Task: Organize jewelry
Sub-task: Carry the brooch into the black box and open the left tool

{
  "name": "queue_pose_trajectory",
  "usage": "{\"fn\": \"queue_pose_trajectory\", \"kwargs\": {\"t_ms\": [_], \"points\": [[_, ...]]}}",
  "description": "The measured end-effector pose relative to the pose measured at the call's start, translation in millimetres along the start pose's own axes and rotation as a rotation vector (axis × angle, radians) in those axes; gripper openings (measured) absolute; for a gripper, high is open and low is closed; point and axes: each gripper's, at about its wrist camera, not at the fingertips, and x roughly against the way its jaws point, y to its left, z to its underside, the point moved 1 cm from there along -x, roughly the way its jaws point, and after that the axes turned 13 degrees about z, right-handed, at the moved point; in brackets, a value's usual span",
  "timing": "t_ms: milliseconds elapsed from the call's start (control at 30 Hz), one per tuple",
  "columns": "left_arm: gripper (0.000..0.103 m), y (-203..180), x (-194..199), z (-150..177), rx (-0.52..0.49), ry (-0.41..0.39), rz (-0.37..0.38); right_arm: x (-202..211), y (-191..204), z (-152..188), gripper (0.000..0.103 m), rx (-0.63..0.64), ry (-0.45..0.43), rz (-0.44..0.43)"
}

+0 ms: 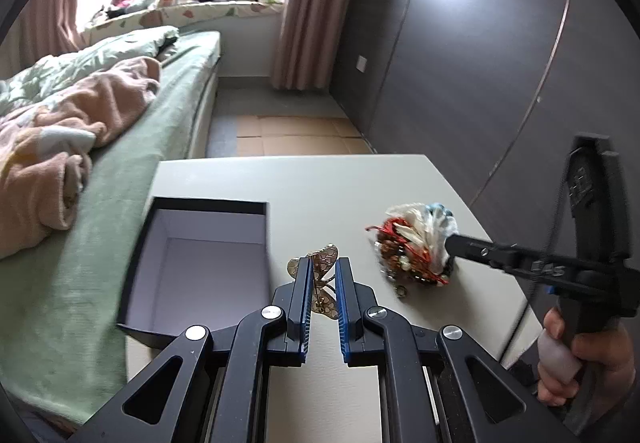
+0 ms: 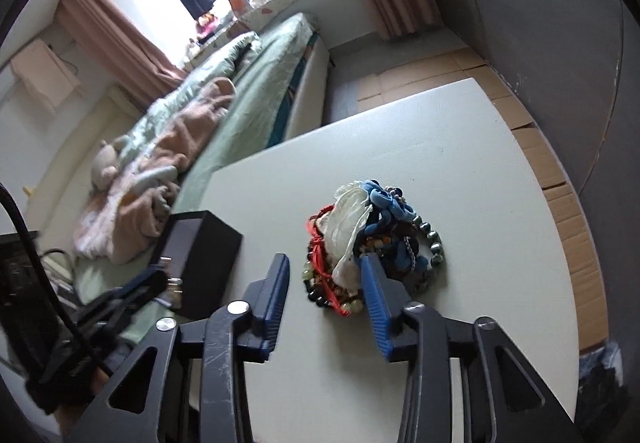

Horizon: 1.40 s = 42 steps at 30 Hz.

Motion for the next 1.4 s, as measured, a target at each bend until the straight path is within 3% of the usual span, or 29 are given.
{"fn": "queue_pose_trajectory", "kwargs": {"t_ms": [67, 167, 500, 867, 1167, 1300, 1400], "points": [[0.012, 5, 5, 0, 0.007, -0.008, -0.007, -9, 3, -1, 0.009, 0.009, 0.024, 0.031], [0.012, 15, 14, 0, 0.023, -0.02, -0.02, -15, 3, 0, 0.003, 0.012, 0.023, 0.046], [0.012, 42, 51, -4, 0.048, -0.063, -0.069, 26, 8, -12, 0.002, -0.027, -0.135, -0.088], [0.012, 59, 89, -13, 0.06, -0.123, -0.09, 53, 45, -40, 0.002, -0.021, -0.216, -0.175], [0.012, 74, 110, -25, 0.067, -0.162, -0.117, 63, 113, -56, 0.002, 0.078, -0.226, -0.315], [0.012, 80, 113, -29, 0.071, -0.167, -0.125, 53, 144, -55, 0.002, 0.121, -0.199, -0.362], [0.012, 82, 110, -31, 0.067, -0.159, -0.128, 33, 162, -46, 0.003, 0.138, -0.126, -0.405]]}}
